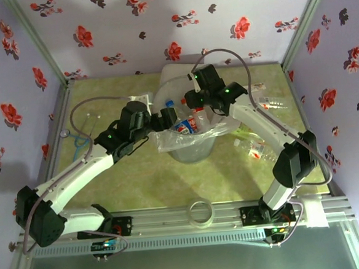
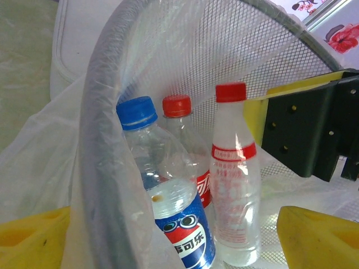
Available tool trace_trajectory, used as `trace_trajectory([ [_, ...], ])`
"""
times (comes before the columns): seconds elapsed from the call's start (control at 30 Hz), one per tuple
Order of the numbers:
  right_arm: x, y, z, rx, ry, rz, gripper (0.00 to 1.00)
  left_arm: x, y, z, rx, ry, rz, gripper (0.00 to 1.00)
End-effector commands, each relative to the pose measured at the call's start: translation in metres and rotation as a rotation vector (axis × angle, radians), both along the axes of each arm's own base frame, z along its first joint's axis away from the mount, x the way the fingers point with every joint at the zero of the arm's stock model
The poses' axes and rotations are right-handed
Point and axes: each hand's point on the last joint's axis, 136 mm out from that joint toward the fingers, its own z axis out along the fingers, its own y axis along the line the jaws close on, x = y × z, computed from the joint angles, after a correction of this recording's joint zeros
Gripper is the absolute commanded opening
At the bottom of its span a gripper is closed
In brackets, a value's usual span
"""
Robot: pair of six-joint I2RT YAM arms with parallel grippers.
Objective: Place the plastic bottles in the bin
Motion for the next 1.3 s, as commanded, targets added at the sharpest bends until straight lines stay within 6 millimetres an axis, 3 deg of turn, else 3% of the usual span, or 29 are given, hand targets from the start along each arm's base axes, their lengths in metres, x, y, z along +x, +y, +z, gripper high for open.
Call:
trace_trajectory([
  [0.0, -0.01, -0.008, 0.038, 0.054, -0.045, -0.014, 0.6, -0.006, -0.001, -0.012, 0.035, 0.027, -0.009, 0.88],
  [0.13, -0.024, -0.03, 0.087, 0.131, -0.108, -0.075, 0.66, -0.007, 0.001, -0.015, 0.047, 0.032, -0.009, 0.88],
  [0.27, -0.045, -0.071, 0.147, 0.242, -0.214, -0.153, 0.65, -0.008, 0.002, -0.017, 0.058, 0.032, -0.013, 0.89],
  [0.37, -0.057, -0.117, 0.16, 0.212, -0.241, -0.242, 0.65, -0.006, 0.001, -0.016, 0.059, 0.025, -0.015, 0.89],
  [0.43, -0.061, -0.155, 0.153, 0.175, -0.248, -0.347, 0.63, -0.006, 0.0, -0.016, 0.057, 0.024, -0.019, 0.9],
  [0.57, -0.07, -0.215, 0.116, 0.125, -0.166, -0.53, 0.61, -0.007, -0.002, -0.016, 0.044, 0.019, -0.03, 0.9],
  [0.67, -0.074, -0.234, 0.068, 0.079, -0.032, -0.591, 0.61, -0.008, -0.001, -0.017, 0.054, 0.023, -0.034, 0.9],
  [0.83, -0.078, -0.238, -0.025, -0.02, 0.193, -0.569, 0.59, -0.011, -0.003, -0.015, 0.051, 0.025, -0.055, 0.9],
  [0.97, -0.087, -0.242, -0.092, -0.153, 0.395, -0.526, 0.72, -0.013, 0.0, -0.016, 0.052, 0.024, -0.053, 0.9],
  [1.1, -0.094, -0.235, -0.136, -0.221, 0.567, -0.454, 0.9, -0.01, -0.001, -0.02, 0.05, 0.033, -0.045, 0.9],
  [1.27, -0.105, -0.22, -0.164, -0.24, 0.694, -0.381, 0.95, -0.006, -0.004, -0.023, 0.052, 0.038, -0.047, 0.9],
])
